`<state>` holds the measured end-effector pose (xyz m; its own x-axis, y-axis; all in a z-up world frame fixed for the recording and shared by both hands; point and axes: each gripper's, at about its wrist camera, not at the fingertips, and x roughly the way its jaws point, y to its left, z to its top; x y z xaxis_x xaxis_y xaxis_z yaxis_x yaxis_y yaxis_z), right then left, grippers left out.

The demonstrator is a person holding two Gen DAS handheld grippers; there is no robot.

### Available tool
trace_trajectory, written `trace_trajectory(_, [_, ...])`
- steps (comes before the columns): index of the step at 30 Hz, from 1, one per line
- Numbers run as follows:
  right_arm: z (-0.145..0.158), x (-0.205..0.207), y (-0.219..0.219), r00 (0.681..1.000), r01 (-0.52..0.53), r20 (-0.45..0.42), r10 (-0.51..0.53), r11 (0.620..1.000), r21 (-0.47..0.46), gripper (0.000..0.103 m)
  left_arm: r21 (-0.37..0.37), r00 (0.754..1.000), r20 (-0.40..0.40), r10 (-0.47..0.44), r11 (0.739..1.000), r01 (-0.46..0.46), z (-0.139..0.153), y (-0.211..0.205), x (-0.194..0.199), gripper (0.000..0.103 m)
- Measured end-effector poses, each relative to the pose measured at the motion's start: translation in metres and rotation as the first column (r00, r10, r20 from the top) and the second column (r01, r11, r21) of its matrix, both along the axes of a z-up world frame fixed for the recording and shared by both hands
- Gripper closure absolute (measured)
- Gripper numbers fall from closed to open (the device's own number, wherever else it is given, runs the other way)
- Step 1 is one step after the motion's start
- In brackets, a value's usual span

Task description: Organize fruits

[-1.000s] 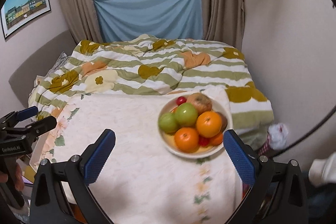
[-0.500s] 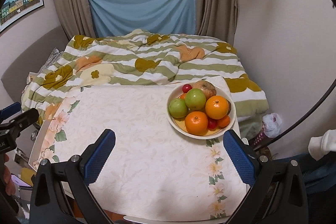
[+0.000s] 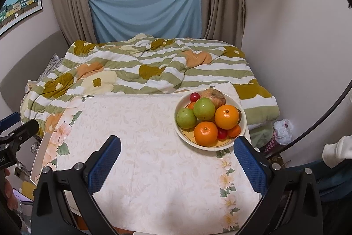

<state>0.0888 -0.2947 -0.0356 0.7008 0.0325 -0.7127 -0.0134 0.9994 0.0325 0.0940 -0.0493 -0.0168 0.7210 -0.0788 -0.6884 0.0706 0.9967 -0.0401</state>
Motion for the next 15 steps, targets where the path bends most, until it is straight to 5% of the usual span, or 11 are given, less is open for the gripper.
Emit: trace_trajectory(15, [-0.004, 0.0027, 0.0017, 1.0, 0.02, -0.003, -0.02, 1.0, -0.003, 0.001, -0.011, 1.0, -0.006, 0.0, 1.0, 0.0, -0.0018, 0.0024, 0.0058, 0.0])
